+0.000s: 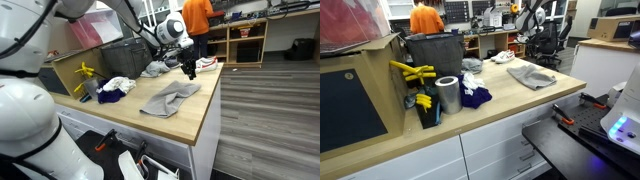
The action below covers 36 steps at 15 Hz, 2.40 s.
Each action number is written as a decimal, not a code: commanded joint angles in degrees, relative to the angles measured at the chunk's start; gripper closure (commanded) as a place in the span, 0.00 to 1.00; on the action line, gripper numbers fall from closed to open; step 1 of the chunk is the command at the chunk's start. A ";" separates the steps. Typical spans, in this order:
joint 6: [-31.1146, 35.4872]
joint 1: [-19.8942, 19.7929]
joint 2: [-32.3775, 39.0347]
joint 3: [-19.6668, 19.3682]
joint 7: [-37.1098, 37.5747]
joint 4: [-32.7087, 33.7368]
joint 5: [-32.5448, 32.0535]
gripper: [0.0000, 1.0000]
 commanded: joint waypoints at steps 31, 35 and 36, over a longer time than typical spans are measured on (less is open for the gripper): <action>12.95 -0.30 -23.15 9.02 -46.65 -39.36 -19.91 0.00; 14.93 -1.58 -23.24 7.15 -48.65 -42.71 -20.38 0.00; 14.69 -1.93 -23.41 6.45 -49.10 -43.33 -20.05 0.00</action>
